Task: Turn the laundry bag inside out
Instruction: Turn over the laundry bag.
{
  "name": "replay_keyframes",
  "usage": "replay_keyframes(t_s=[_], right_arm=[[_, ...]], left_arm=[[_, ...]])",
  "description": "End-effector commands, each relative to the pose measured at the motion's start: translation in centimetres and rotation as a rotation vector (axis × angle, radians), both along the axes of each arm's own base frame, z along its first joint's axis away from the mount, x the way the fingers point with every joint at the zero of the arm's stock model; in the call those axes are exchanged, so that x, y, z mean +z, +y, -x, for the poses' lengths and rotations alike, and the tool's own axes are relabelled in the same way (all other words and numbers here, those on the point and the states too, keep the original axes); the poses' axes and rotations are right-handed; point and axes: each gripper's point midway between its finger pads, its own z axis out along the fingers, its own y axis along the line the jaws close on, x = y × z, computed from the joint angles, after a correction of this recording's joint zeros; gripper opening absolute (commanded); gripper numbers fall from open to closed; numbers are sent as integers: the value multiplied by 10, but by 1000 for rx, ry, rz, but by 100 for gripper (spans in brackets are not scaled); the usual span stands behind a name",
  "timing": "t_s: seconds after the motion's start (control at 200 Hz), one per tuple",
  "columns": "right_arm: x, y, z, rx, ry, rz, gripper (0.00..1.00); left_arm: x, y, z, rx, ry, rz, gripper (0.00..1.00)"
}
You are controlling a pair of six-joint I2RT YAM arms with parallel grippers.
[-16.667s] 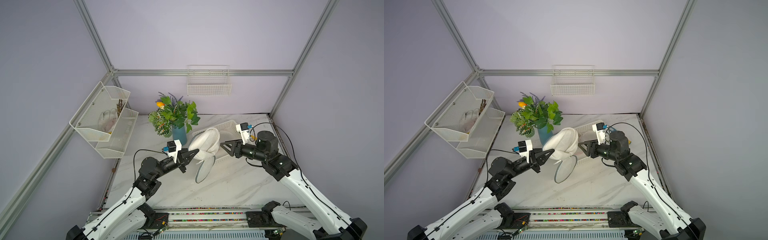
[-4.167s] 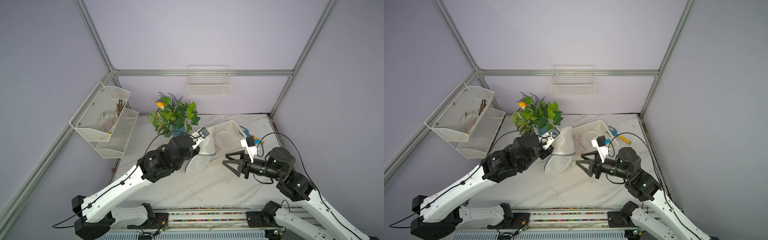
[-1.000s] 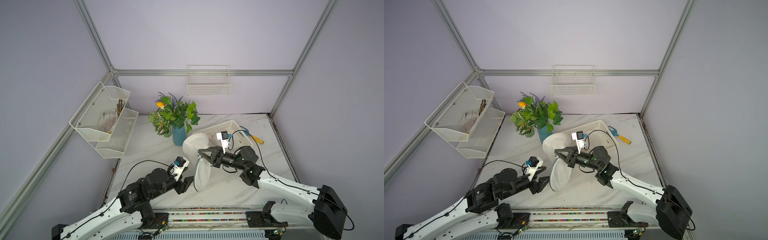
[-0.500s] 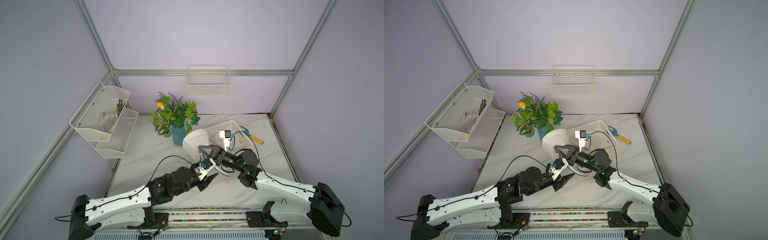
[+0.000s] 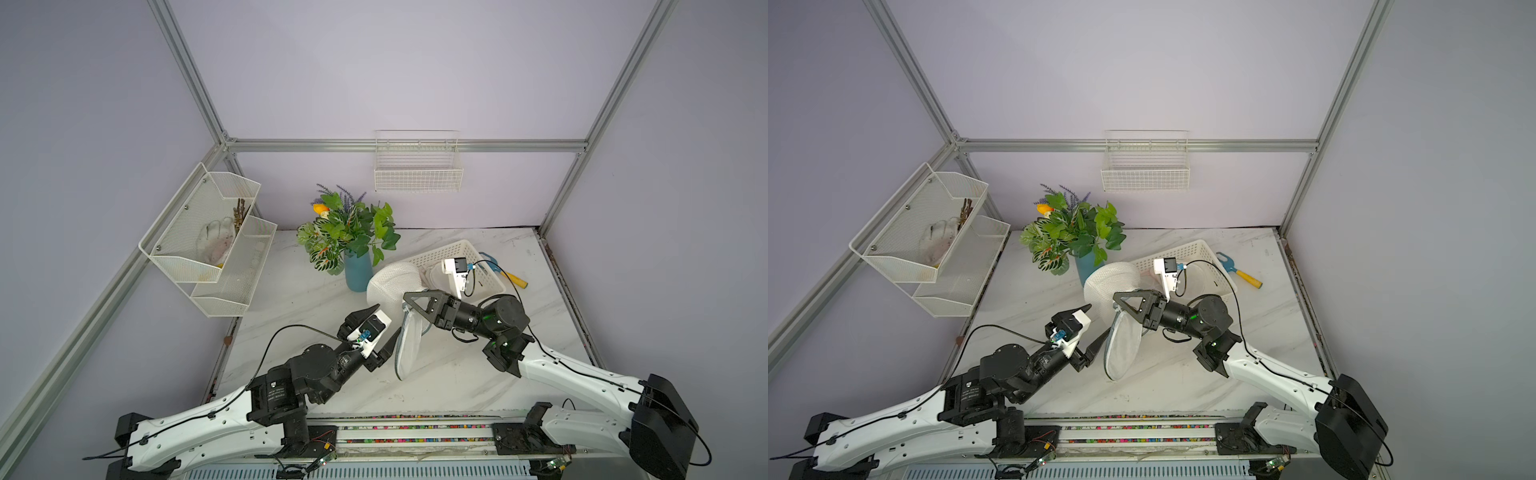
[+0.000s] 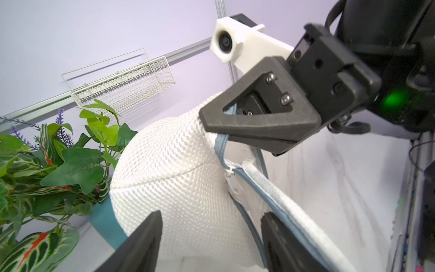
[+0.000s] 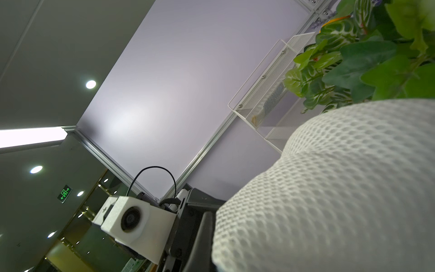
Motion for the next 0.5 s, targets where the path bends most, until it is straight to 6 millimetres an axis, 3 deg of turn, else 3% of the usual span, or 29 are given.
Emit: replay_keyframes(t_s=[0.0,0.185,0.5], right_arm=[[27,1,15,103,-44,-67,0],[29,6,18,135,-40,-77,0],[45,8,31,197,-41,-150,0]], left_arm=[[6,-5,-2,-5,-49,-51,76],[14,-8,-7,19,-96,-34,82],[16,23,-27,234,-115,-38,81]])
